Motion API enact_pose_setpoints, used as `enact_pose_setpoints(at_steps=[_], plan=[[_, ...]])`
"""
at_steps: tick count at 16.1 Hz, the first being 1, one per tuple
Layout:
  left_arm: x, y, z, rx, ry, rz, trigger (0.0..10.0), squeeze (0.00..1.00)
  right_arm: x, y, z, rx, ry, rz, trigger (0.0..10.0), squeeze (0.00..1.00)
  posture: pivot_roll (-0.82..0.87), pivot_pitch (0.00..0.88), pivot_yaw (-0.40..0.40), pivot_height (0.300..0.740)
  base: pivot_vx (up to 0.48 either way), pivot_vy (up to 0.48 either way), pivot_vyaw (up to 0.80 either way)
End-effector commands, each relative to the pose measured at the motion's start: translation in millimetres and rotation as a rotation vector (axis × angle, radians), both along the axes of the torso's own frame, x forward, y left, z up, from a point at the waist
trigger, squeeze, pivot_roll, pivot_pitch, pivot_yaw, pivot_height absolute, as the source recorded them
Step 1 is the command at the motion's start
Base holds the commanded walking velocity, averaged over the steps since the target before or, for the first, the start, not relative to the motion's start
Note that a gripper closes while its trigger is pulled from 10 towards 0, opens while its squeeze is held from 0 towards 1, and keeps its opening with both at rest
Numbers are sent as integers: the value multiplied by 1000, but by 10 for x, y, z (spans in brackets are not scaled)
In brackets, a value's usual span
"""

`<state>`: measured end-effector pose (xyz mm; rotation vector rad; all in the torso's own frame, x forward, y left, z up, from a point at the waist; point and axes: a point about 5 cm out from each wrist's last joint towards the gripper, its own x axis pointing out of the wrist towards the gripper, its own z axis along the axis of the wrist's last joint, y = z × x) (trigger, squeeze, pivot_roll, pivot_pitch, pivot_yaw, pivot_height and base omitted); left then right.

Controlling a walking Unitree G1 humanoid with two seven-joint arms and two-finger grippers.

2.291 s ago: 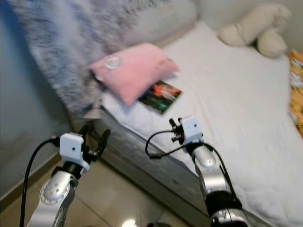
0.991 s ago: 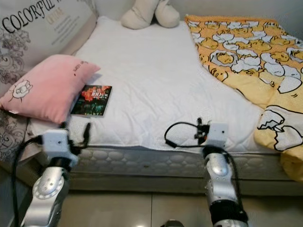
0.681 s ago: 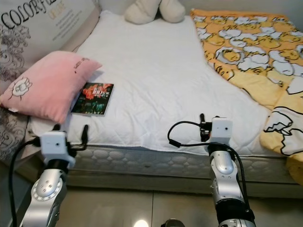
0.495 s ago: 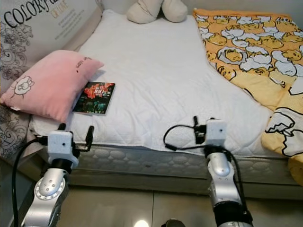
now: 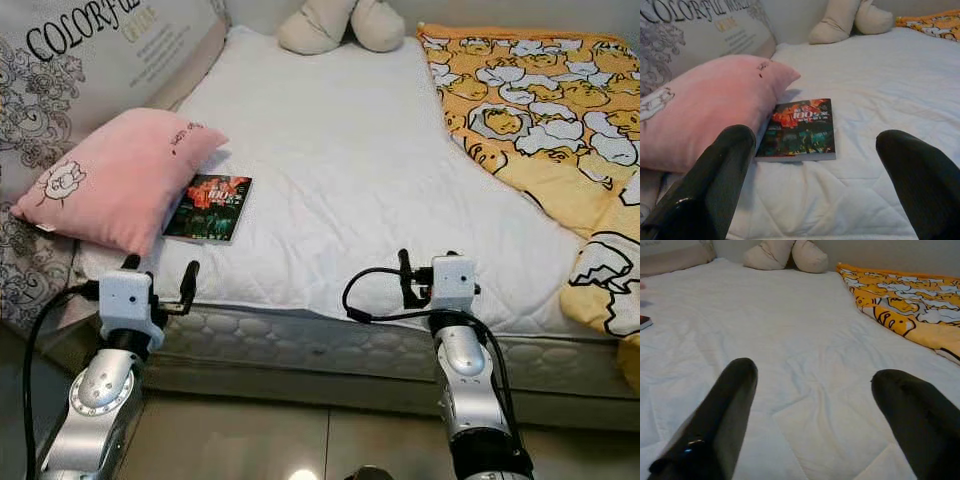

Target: Clean up the room

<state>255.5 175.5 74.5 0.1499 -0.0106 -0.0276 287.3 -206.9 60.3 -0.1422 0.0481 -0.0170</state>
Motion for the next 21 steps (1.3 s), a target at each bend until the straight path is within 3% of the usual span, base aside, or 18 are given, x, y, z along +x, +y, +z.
enact_pose_setpoints(at_steps=[1, 2, 3, 9, 15, 17, 18, 21], plan=[[10, -28, -21, -4, 13, -29, 10000, 1000, -26, 25, -7, -40, 3, 26, 10000, 1000, -114, 0, 75, 740, 0, 0, 0], [13, -62, -19, 8, 15, -61, 10000, 0, -24, 48, -7, -41, 1, 40, 10000, 467, -114, 0, 75, 740, 0, -465, 0], [19, -97, -17, 13, 12, -84, 10000, 0, -16, 84, -1, -45, -4, 57, 10000, 0, -114, 0, 75, 740, 0, -465, 0], [39, -126, -15, -38, 10, -105, 10000, 0, -17, 49, 19, -26, 1, 26, 10000, 0, -142, 0, 100, 740, 0, -454, -266], [65, -126, -20, -60, 13, -93, 10000, 0, -49, 14, 39, -46, -5, 20, 10000, 0, -156, 0, 102, 740, 0, 0, -523], [78, -122, -17, -68, 12, -97, 10000, 0, -53, -7, 56, 34, -14, -11, 10000, 0, -160, 0, 105, 740, 0, 0, -481], [87, -114, -21, -73, 16, -93, 10000, 0, -60, -20, 62, 65, -20, -27, 10000, 0, -160, 0, 105, 731, 0, 0, 0], [103, -137, -28, -93, 24, -106, 10000, 0, -94, -48, 42, 35, -9, -42, 10000, 0, -172, 0, 113, 699, 0, 0, -133]])
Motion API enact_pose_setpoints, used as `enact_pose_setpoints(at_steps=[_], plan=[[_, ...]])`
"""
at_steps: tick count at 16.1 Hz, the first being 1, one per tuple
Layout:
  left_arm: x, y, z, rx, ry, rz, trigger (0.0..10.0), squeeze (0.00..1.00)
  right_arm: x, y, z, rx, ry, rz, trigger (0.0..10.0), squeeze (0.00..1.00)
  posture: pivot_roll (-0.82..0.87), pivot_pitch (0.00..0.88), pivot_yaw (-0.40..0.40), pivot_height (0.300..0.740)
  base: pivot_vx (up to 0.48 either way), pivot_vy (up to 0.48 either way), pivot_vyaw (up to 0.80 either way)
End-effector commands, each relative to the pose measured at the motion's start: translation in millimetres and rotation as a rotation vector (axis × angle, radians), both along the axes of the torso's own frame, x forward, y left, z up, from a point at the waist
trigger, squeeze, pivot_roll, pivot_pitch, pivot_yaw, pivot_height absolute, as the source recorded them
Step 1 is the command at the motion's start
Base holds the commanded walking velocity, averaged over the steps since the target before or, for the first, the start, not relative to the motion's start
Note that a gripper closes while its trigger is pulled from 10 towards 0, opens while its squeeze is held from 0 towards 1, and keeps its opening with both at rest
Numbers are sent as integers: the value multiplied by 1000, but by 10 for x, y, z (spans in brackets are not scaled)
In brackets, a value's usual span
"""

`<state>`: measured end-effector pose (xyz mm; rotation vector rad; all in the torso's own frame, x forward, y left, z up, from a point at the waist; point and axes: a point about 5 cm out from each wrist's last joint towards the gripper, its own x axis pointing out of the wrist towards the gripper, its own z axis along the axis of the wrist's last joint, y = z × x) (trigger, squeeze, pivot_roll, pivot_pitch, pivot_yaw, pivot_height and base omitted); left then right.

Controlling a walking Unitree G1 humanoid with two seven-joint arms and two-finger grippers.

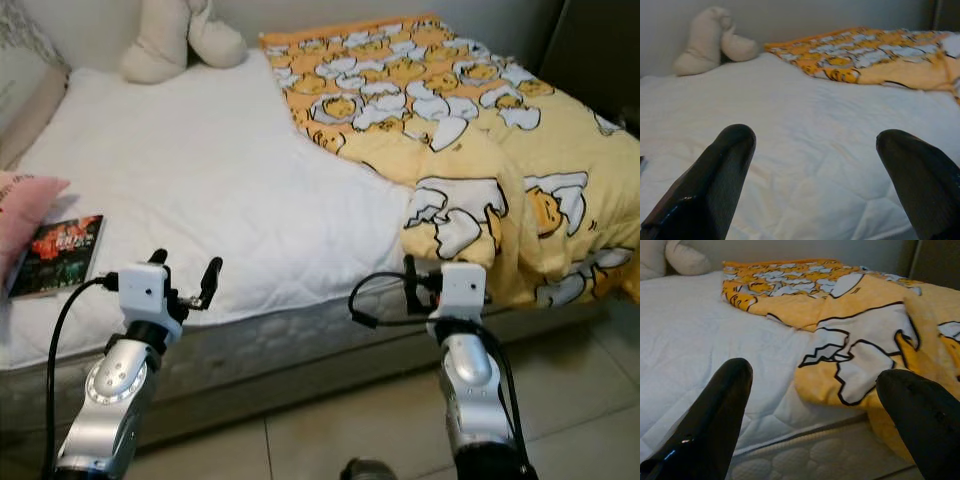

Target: Clean up the room

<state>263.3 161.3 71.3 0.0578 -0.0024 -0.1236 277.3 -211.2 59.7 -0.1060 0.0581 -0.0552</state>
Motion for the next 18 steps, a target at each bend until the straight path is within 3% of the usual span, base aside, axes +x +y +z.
enact_pose_setpoints(at_steps=[1, 5, 11, 14, 18], plan=[[28, 4, 5, 5, 6, -14, 10000, 0, 3, -4, 47, -2, -14, -1, 10000, 0, -172, 0, 113, 691, 0, 0, -438], [44, 6, -1, 19, 9, -30, 10000, 0, 1, 1, 50, -9, -9, 11, 10000, 0, -173, 0, 111, 658, 0, 0, -467], [57, -67, -12, 13, 12, -68, 10000, 0, -7, 28, 57, -19, -15, 32, 10000, 0, -186, 0, 118, 658, 0, 0, -495], [77, -105, 3, -11, 8, -103, 10000, 0, 11, 75, 39, -50, 3, 47, 10000, 0, -189, 0, 122, 658, 0, 0, 0], [116, -141, 53, -27, -4, -119, 10000, 0, 40, 55, 80, -65, -8, 37, 10000, 0, -200, 0, 123, 658, 449, 0, 0]])
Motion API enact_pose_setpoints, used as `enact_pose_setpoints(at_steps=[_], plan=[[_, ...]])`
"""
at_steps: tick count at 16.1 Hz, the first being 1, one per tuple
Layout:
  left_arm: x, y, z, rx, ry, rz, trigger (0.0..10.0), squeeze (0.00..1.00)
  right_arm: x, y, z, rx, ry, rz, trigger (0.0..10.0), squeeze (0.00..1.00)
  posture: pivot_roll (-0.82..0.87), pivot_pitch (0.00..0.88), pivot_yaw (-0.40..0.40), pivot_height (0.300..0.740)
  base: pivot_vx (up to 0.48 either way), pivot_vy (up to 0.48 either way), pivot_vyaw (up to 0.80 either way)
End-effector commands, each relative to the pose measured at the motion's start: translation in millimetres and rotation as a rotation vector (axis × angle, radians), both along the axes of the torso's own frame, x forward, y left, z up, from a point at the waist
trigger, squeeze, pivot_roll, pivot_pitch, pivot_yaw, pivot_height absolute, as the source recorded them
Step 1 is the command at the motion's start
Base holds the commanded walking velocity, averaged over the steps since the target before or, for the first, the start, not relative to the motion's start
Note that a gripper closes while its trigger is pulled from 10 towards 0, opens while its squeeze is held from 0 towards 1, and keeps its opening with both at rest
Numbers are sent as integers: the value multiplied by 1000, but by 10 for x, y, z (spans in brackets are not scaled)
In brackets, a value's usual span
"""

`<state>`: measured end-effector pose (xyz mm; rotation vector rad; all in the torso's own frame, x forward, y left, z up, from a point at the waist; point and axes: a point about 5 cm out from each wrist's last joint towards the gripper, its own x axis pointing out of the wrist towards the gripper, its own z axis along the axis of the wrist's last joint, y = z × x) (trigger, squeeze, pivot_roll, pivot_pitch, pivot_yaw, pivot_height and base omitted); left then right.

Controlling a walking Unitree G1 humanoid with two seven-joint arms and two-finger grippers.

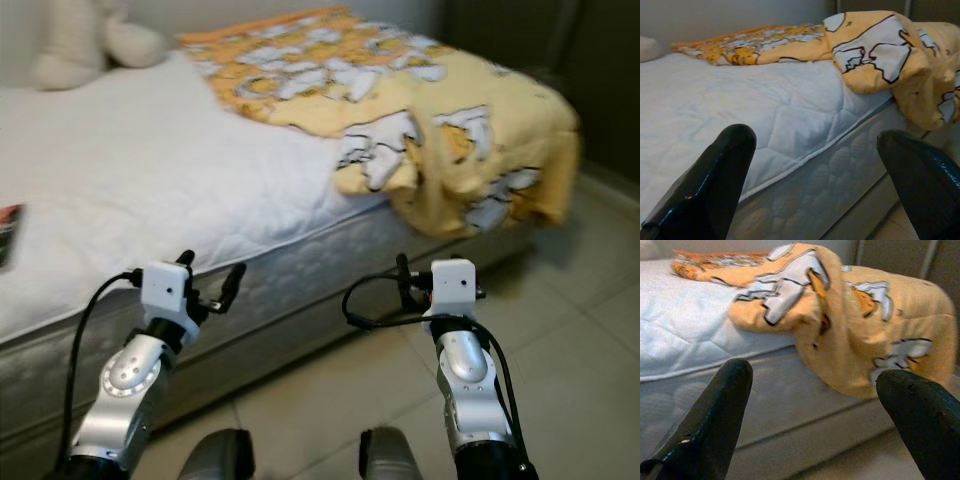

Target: Clean up the room

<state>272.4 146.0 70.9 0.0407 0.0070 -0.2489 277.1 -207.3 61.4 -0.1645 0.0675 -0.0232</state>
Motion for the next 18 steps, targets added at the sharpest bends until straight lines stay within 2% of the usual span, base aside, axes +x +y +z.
enact_pose_setpoints(at_steps=[1, 9, 12, 15, 16, 18], plan=[[13, -10, 46, -23, -15, 1, 10000, 0, 22, 12, 62, -16, -18, 16, 10000, 0, -202, 0, 120, 658, 454, 0, 0], [-32, -93, 76, -52, -36, -30, 10000, 0, -27, -8, 61, -31, -10, 28, 10000, 0, -215, 0, 118, 658, 451, 0, 0], [-31, -152, 114, -59, -58, -63, 10000, 0, -10, -4, 72, -17, -4, 19, 10000, 0, -221, 0, 123, 658, 368, -301, -210], [-8, -142, 127, -3, -73, -43, 10000, 0, -19, -16, 85, -16, -8, 10, 10000, 0, -229, 0, 129, 658, 0, 0, -652], [0, -126, 122, 55, -77, -29, 10000, 0, -15, -18, 83, -16, -3, 7, 10000, 0, -236, 0, 136, 658, 0, 0, -656], [-12, -114, 116, 32, -68, -34, 10000, 0, -46, -9, 75, -10, -1, 6, 10000, 0, -238, 0, 136, 658, 0, 0, -678]])
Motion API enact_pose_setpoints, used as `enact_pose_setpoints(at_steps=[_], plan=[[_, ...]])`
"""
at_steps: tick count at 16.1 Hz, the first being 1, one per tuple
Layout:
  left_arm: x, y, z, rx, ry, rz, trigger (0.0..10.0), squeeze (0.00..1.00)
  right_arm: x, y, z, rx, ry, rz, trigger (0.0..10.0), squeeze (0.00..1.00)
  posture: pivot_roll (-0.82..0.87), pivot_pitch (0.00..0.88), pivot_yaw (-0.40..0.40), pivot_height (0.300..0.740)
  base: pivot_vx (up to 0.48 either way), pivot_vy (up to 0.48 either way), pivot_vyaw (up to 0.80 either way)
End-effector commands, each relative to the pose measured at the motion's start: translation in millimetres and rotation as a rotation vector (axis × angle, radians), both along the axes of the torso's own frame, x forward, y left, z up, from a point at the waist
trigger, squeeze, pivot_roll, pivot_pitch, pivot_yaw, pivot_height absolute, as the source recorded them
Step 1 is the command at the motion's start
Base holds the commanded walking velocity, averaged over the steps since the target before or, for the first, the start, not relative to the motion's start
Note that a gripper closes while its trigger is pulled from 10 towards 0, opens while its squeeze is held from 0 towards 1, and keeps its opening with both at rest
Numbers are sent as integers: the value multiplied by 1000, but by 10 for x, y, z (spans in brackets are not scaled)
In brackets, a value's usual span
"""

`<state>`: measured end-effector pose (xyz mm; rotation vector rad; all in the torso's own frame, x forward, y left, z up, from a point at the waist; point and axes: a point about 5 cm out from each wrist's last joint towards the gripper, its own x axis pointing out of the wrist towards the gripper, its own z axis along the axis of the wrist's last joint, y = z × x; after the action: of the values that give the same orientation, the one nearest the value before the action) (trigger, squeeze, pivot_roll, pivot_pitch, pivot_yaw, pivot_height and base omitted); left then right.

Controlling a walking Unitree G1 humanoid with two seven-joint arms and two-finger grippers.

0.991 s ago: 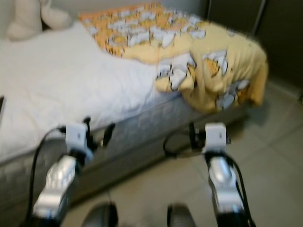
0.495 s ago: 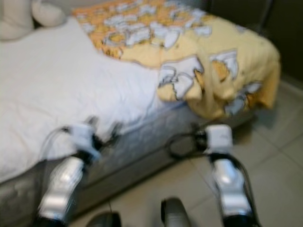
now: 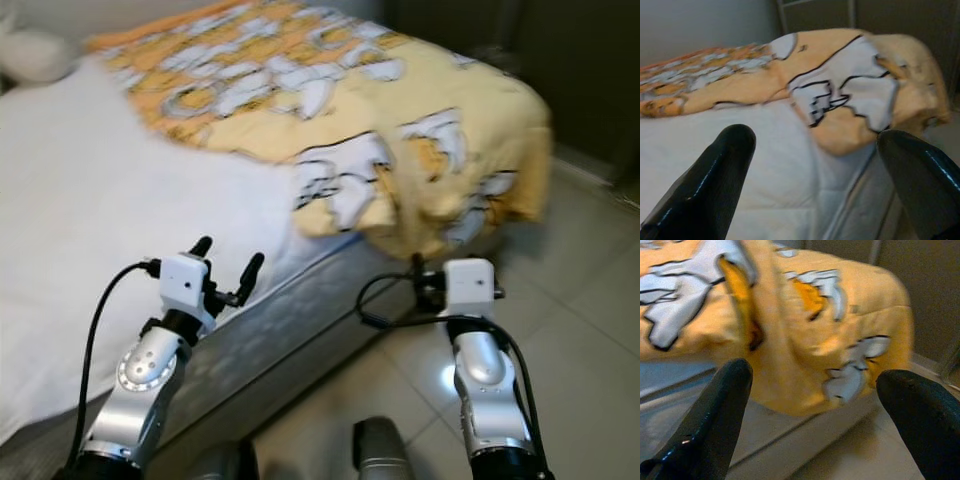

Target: Clean up the room

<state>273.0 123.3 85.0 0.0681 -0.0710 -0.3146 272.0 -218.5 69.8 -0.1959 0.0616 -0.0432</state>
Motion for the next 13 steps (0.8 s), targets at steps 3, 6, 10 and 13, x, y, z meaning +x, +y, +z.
enact_pose_setpoints(at_steps=[3, 6, 10, 13], plan=[[-16, 98, -49, -43, 46, 29, 10000, 0, -37, 135, 10, -2, -14, 38, 10000, 0, -243, 0, 141, 658, 134, 0, -435], [-11, 72, -59, -29, 50, 22, 10000, 0, -33, 131, 8, 2, -13, 33, 10000, 0, -247, 0, 146, 658, 480, 0, 0], [-3, 82, -91, -51, 74, 44, 10000, 0, -61, 138, 15, -1, -11, 35, 10000, 0, -257, 0, 150, 658, 480, 0, 0], [-12, 72, -97, -76, 86, 69, 10000, 0, -89, 146, 2, 2, 3, 60, 10000, 0, -262, 0, 150, 658, 480, 0, 0]])
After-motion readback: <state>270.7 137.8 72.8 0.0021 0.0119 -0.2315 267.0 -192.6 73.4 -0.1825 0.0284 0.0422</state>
